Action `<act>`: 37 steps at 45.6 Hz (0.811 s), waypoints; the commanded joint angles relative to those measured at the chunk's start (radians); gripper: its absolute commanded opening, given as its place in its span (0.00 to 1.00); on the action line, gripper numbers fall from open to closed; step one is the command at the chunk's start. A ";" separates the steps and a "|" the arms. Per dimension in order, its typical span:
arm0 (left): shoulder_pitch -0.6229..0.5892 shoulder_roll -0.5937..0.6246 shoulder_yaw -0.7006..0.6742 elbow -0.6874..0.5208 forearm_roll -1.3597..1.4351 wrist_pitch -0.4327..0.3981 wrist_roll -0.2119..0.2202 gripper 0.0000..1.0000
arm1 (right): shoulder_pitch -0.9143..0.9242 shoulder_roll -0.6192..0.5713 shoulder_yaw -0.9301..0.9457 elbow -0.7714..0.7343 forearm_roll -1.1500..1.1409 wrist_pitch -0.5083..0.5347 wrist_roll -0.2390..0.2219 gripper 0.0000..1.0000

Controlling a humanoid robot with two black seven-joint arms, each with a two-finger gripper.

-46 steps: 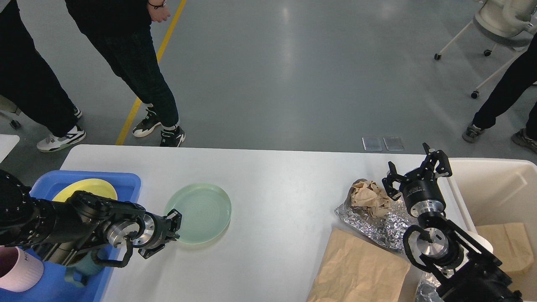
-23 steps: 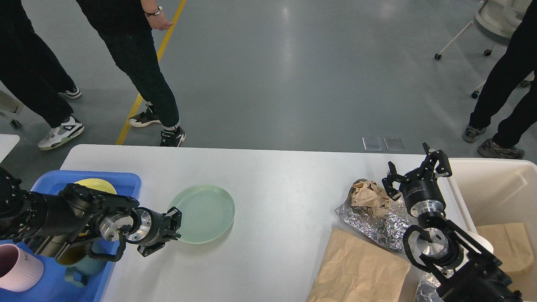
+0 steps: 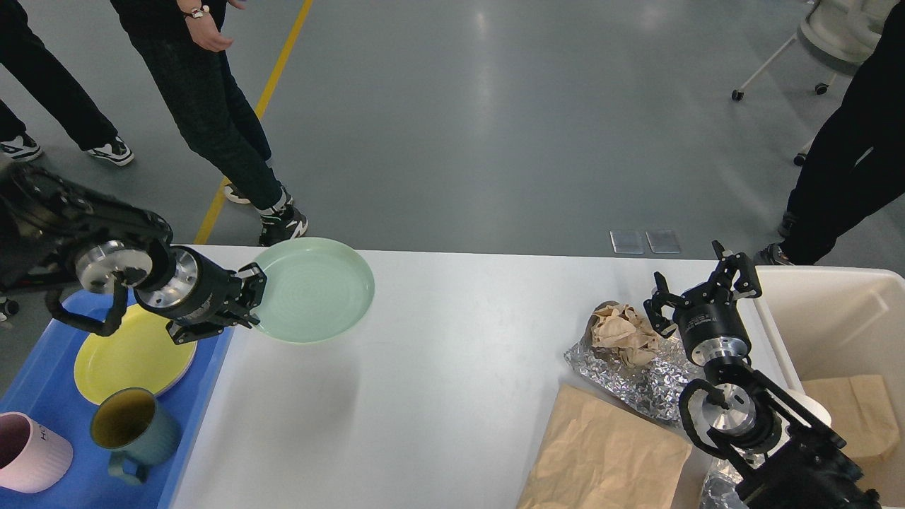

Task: Tidy desktop
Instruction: 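Lift the green plate and stack it on the yellow plate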

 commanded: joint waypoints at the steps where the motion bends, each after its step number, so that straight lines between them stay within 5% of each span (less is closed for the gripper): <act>1: -0.224 -0.010 0.107 -0.066 -0.057 -0.144 -0.003 0.00 | 0.000 0.000 0.000 0.000 0.000 0.000 0.000 1.00; 14: -0.570 0.000 0.240 -0.224 -0.081 -0.403 -0.043 0.00 | 0.000 -0.001 0.000 0.000 0.000 0.000 0.000 1.00; 20: -0.573 -0.005 0.275 -0.219 -0.081 -0.436 -0.081 0.00 | 0.000 0.000 0.000 0.000 0.001 0.000 0.000 1.00; 29: -0.538 0.003 0.308 -0.190 -0.077 -0.454 -0.078 0.00 | 0.000 -0.001 0.000 0.000 0.000 0.000 0.000 1.00; 37: -0.447 0.104 0.360 -0.028 -0.064 -0.517 -0.074 0.00 | 0.000 0.000 0.000 0.000 0.000 0.000 0.000 1.00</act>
